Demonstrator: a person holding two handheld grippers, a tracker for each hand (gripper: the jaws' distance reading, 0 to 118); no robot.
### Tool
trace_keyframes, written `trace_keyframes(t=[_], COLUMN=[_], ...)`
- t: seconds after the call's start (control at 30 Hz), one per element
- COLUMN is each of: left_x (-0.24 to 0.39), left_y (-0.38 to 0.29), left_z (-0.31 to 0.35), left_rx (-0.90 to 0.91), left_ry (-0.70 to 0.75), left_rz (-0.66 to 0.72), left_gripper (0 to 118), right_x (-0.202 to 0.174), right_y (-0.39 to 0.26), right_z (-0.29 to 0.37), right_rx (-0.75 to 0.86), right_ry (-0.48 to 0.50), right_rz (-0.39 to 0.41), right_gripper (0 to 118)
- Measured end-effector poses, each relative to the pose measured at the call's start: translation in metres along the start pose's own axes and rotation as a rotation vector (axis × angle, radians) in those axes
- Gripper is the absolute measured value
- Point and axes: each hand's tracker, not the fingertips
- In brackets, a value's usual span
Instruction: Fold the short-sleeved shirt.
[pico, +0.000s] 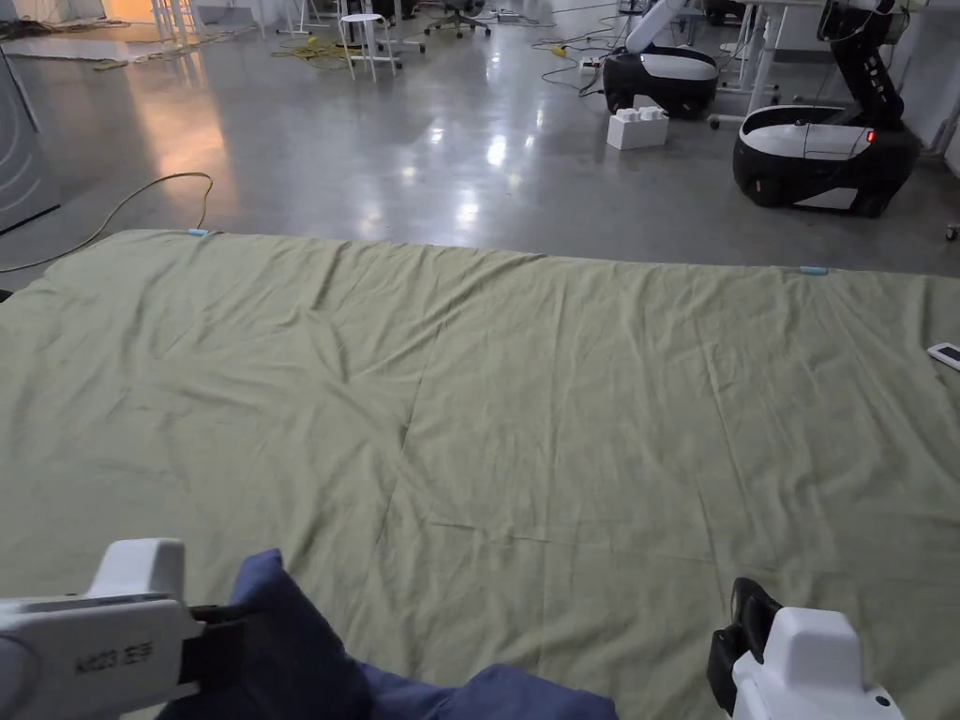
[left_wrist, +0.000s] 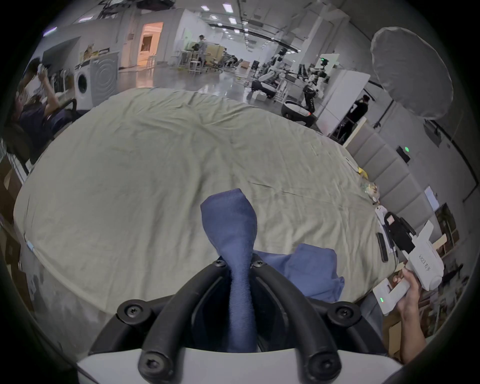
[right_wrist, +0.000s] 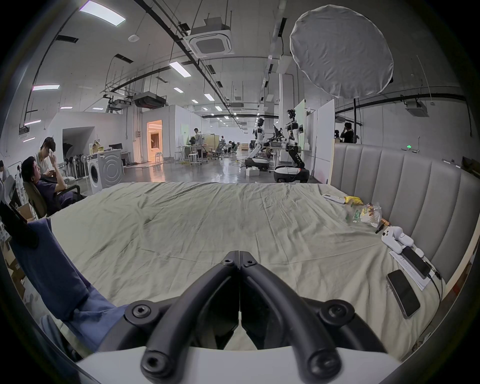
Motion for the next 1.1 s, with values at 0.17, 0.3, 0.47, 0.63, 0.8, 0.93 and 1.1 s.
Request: trace_keyframes(t=[0.17, 0.3, 0.47, 0.63, 0.8, 0.93, 1.1], left_x=[0.047, 0.088, 0.135, 0.157, 0.164, 0.165, 0.164], left_y=[-0.01, -0.022, -0.039, -0.06, -0.071, -0.069, -0.067], left_z=[-0.02, -0.046, -0.083, -0.116, -0.127, -0.124, -0.122], left_rx=[-0.012, -0.04, -0.085, -0.133, -0.141, -0.125, -0.124], left_ry=[-0.022, -0.011, -0.007, 0.019, 0.025, 0.022, -0.016], left_rz=[-0.06, -0.099, -0.163, -0.17, -0.15, -0.116, -0.084], left_gripper=[11, 11, 11, 11, 11, 11, 12], right_x=[0.002, 0.004, 0.009, 0.015, 0.016, 0.016, 0.013], right_y=[-0.003, -0.006, -0.008, -0.009, -0.011, -0.013, -0.015], right_z=[0.002, 0.004, 0.006, 0.007, 0.008, 0.008, 0.007], right_rx=[-0.003, -0.008, -0.01, -0.015, -0.023, -0.027, -0.031], right_ry=[-0.002, -0.004, -0.015, -0.03, -0.034, -0.032, -0.026], right_rz=[0.0, -0.006, -0.009, -0.014, -0.016, -0.015, -0.018], right_gripper=[1, 1, 1, 1, 1, 1, 1])
